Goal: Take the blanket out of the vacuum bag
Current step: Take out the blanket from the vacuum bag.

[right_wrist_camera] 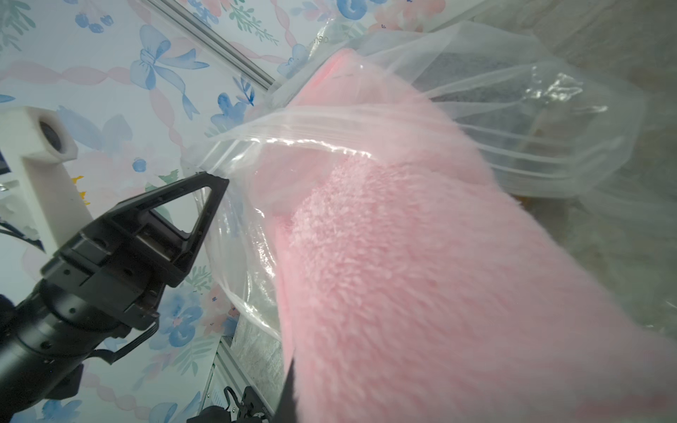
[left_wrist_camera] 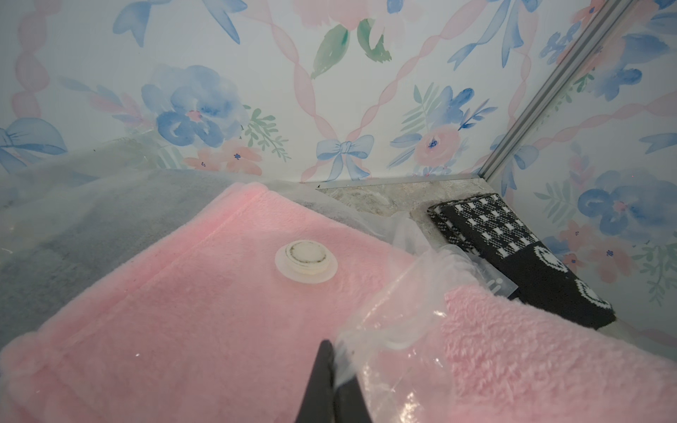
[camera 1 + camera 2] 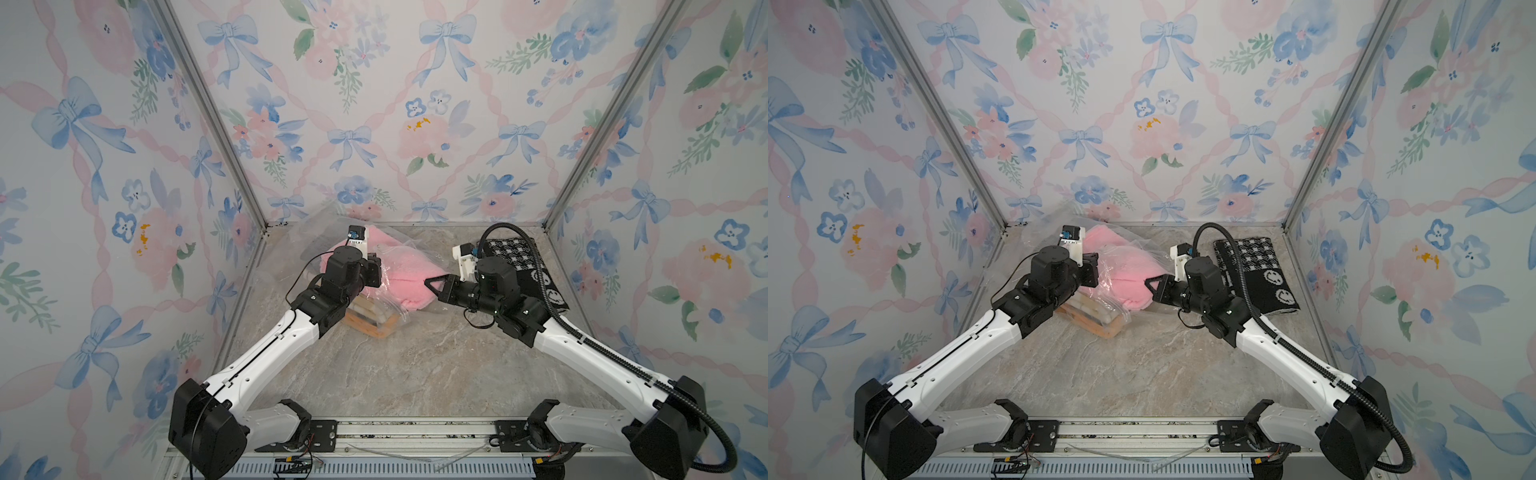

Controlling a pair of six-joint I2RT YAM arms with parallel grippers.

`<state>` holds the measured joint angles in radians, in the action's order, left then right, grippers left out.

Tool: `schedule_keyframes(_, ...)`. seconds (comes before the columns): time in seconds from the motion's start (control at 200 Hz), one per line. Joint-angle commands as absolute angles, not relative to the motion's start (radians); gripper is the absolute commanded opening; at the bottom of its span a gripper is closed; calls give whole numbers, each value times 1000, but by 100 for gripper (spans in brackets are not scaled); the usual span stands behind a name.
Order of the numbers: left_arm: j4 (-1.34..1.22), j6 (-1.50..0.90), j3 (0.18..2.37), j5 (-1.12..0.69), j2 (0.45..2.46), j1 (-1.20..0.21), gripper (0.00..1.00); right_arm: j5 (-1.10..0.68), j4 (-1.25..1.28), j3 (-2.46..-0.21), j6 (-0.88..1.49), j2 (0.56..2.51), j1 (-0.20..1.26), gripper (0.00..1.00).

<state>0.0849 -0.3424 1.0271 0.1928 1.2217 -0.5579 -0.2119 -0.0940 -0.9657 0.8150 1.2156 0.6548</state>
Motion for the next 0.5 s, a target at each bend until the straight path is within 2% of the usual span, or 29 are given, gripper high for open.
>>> schedule_keyframes(0.0,42,-369,1009,193,1190,-540,0,-219,-46,-930,824,1209,630,13)
schedule_keyframes(0.13,43,-373,1001,180,1181,-540,0,-235,32,-879,828,1229,624,52)
schedule_keyframes(0.245,53,-370,1002,181,1175,-540,0,-235,104,-838,850,1242,623,74)
schedule_keyframes(0.315,60,-367,1005,183,1173,-540,0,-246,148,-823,865,1261,622,79)
schedule_keyframes(0.495,69,-357,1013,186,1174,-540,0,-305,233,-849,895,1332,627,82)
